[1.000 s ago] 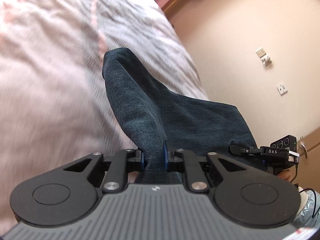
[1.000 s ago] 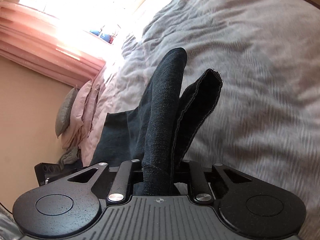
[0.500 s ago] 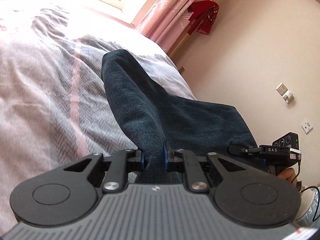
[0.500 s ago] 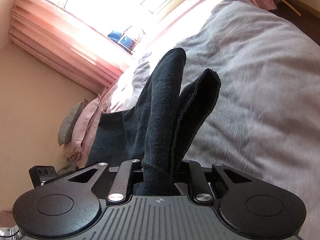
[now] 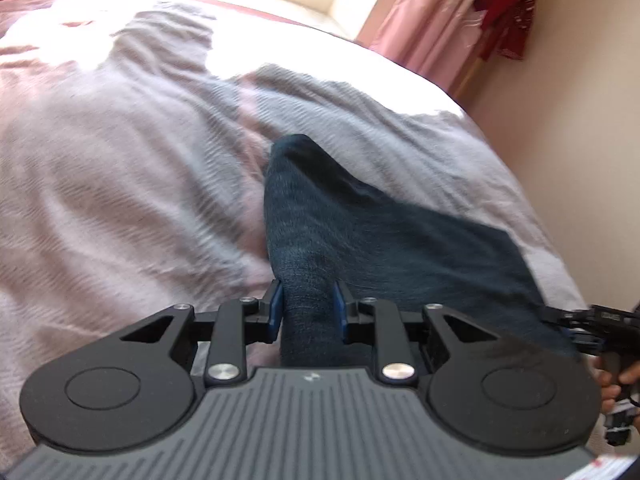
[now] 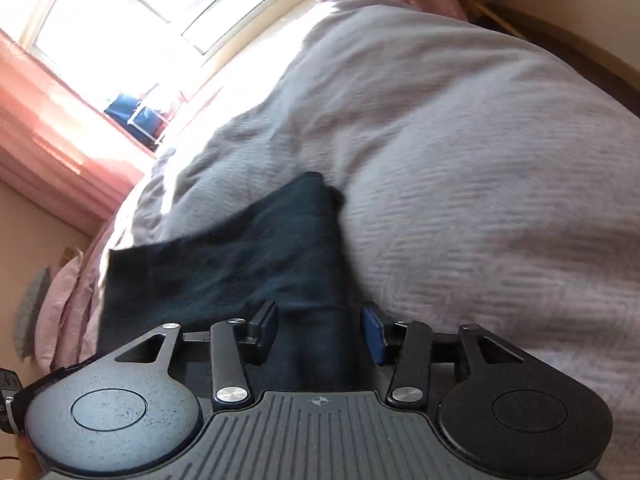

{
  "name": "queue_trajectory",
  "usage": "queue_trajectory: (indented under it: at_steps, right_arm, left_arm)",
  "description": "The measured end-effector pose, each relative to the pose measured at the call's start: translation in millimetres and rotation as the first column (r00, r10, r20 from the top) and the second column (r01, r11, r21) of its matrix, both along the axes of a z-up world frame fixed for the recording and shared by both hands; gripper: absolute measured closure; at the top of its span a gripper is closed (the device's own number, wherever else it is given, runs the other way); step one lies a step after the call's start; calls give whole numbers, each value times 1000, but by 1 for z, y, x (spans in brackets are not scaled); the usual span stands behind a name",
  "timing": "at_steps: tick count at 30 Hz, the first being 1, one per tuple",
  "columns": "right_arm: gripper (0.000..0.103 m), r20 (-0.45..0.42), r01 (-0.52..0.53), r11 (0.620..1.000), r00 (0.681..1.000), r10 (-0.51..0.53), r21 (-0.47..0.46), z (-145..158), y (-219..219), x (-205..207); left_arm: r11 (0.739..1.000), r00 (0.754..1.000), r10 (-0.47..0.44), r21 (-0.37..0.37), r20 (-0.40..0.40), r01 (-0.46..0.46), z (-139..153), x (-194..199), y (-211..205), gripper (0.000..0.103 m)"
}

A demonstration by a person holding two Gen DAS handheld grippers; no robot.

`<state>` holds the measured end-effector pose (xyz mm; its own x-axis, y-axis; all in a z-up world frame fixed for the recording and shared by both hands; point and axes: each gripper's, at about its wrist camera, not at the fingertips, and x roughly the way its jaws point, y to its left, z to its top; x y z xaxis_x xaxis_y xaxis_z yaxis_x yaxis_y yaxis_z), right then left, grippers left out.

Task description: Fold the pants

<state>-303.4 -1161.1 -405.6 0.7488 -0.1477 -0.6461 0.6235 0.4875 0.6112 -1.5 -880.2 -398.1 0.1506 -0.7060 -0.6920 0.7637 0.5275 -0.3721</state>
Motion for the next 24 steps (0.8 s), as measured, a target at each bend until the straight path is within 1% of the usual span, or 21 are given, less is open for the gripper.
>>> queue_trajectory:
  at_steps: [1, 3, 4, 6, 7, 8, 10, 11, 12, 13, 14, 15, 16, 17, 18, 20, 21, 22, 24]
  right_arm:
    - [61, 15, 7, 999, 1000, -6, -31, 2, 6, -9]
    - [61, -40, 29, 987, 999, -36, -156, 20, 26, -26]
    - [61, -63, 29, 975, 997, -44, -221, 29, 38, -32]
    - [61, -87, 16, 933, 995, -51, -360, 52, 70, -40]
    - [61, -80, 0, 908, 996, -37, -419, 62, 87, -40]
    - [61, -72, -18, 887, 997, -18, -461, 67, 99, -40]
    - [63, -102, -73, 846, 995, 22, -528, 69, 125, -29]
    - [65, -138, -108, 831, 990, 38, -545, 63, 136, -21]
    - [67, -176, -137, 826, 983, 46, -547, 54, 142, -15]
    - [67, -219, -166, 821, 974, 52, -545, 42, 145, -10]
    - [67, -270, -207, 807, 961, 61, -553, 24, 146, -3]
    - [67, -304, -243, 798, 949, 79, -551, 10, 147, 0]
    - [67, -303, -248, 797, 949, 86, -550, -3, 144, 1]
    - [67, -291, -239, 799, 953, 85, -551, -5, 143, -1]
    - [67, -296, -243, 804, 951, 87, -544, -4, 141, -1]
    - [67, -319, -242, 810, 945, 72, -534, 5, 142, -2]
    - [67, -331, -239, 807, 942, 58, -540, 10, 145, -3]
    - [67, -321, -231, 797, 946, 50, -558, 17, 149, -6]
    - [67, -254, -210, 788, 965, 70, -579, 25, 156, -12]
  left_arm:
    - [1000, 1000, 9, -9, 3, -9, -1, 1, 9, 83]
    - [999, 1000, 27, -34, 15, -26, 7, -4, 28, 83]
    - [999, 999, 22, -49, 38, -20, 15, -12, 37, 83]
    - [996, 995, -11, -85, 103, 20, 33, -36, 48, 83]
    - [995, 992, -35, -83, 125, 45, 38, -49, 52, 83]
    - [995, 988, -56, -79, 144, 68, 41, -60, 55, 83]
    - [993, 981, -97, -56, 169, 108, 39, -86, 59, 83]
    - [991, 976, -124, -28, 176, 131, 31, -97, 58, 83]
    - [990, 974, -139, 10, 180, 139, 19, -103, 55, 82]
    - [989, 971, -145, 45, 190, 139, 9, -107, 53, 82]
    - [987, 965, -156, 70, 209, 144, -6, -109, 51, 82]
    - [987, 962, -155, 82, 223, 140, -14, -109, 49, 83]
    - [988, 960, -149, 87, 236, 131, -17, -109, 49, 83]
    - [989, 960, -140, 87, 243, 122, -17, -109, 49, 84]
    - [990, 962, -126, 90, 240, 108, -15, -109, 50, 84]
    - [993, 966, -97, 83, 241, 79, -6, -110, 55, 84]
    - [994, 964, -88, 78, 249, 71, -1, -112, 59, 85]
    - [995, 963, -87, 75, 256, 70, 1, -115, 61, 85]
    - [992, 959, -97, 102, 266, 72, -2, -121, 61, 85]
